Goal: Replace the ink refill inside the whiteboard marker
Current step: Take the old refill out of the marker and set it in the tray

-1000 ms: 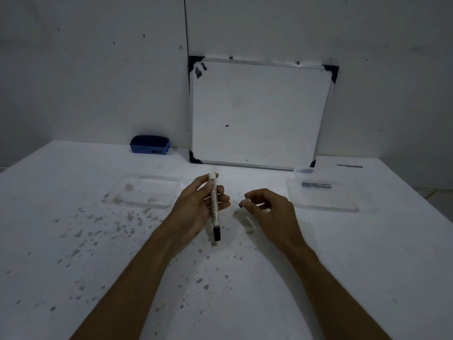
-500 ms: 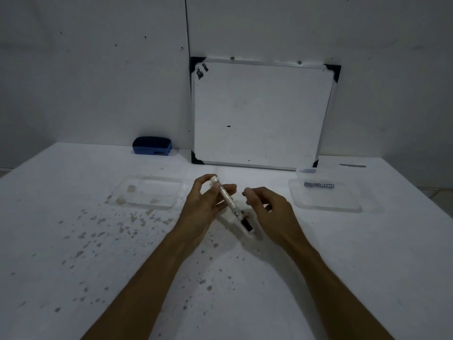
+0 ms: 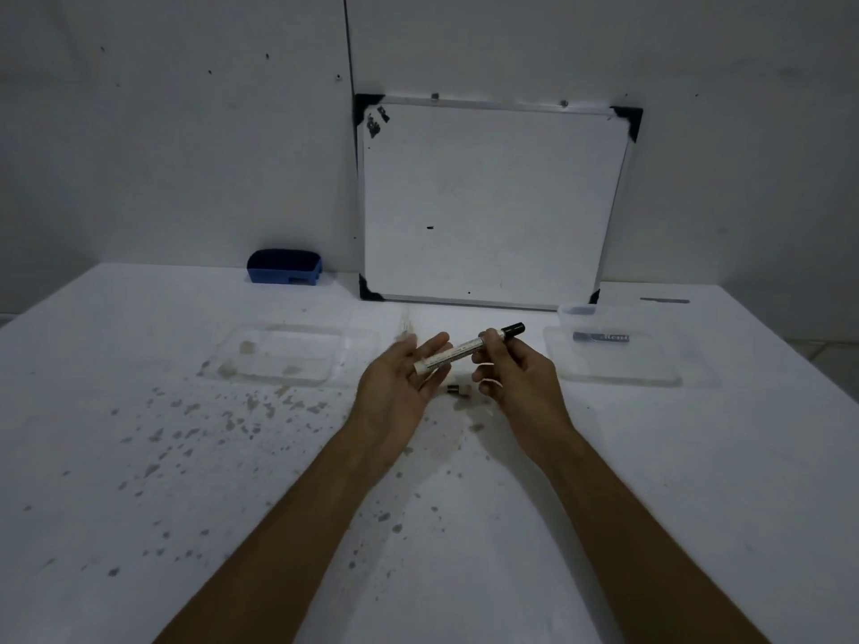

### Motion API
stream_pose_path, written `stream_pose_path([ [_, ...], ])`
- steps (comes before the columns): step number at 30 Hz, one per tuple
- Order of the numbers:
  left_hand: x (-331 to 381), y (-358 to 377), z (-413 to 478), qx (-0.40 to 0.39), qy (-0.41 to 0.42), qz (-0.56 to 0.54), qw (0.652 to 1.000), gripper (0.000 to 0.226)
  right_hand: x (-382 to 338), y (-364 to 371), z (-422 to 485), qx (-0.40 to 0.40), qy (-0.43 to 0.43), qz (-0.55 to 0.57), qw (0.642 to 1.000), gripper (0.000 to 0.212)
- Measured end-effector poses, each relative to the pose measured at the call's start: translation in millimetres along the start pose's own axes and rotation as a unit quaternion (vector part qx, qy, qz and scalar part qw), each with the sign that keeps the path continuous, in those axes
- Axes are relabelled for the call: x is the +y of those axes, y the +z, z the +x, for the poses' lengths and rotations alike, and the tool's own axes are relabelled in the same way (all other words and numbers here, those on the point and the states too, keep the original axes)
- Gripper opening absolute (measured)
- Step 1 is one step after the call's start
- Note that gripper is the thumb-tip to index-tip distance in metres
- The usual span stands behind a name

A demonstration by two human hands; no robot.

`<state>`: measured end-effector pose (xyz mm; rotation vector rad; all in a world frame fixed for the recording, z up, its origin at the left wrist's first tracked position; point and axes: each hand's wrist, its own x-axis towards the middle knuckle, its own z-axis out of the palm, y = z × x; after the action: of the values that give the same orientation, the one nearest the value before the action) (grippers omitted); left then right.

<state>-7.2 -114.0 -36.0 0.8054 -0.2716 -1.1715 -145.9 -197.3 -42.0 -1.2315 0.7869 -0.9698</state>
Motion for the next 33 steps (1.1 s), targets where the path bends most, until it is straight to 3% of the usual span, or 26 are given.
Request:
stream_pose_path([
  [3,0.8,-2.4,-0.5,0.002,-0.059,-0.107,0.993,0.045,-1.2,6.4,0.4,-0.001,-0.024,-0.039,0.999,0.036],
  [6,-3.0,-8.3,0.5,-0.020,-0.091,-0.160,0.983,0.057,-1.7,8.9,-2.0,-0.015,-0.062,-0.106,0.992,0.034],
  [12,-2.5,-20.9,11.0,-0.044,-0.105,-0.210,0.971,0.061,-7.0,24.1,-11.5,-0.037,-0.180,-0.250,0.951,0.023],
  [18,-0.5,-16.6,9.5,-0.034,-0.113,-0.164,0.979,0.054,-12.3,36.0,-18.2,-0.050,-0.264,-0.305,0.914,0.022],
  [22,-1.1,-14.9,10.1,-0.011,-0.114,-0.171,0.979,0.051,-13.2,37.1,-12.4,-0.029,-0.238,-0.293,0.926,0.024],
  [26,4.3,-13.7,5.3,-0.038,-0.138,-0.148,0.979,0.047,-11.7,32.5,-4.3,0.010,-0.198,-0.249,0.948,0.028],
  [33,11.2,-14.2,4.7,-0.069,-0.179,-0.013,0.981,0.054,-5.3,18.9,8.3,0.031,-0.104,-0.198,0.974,0.036],
])
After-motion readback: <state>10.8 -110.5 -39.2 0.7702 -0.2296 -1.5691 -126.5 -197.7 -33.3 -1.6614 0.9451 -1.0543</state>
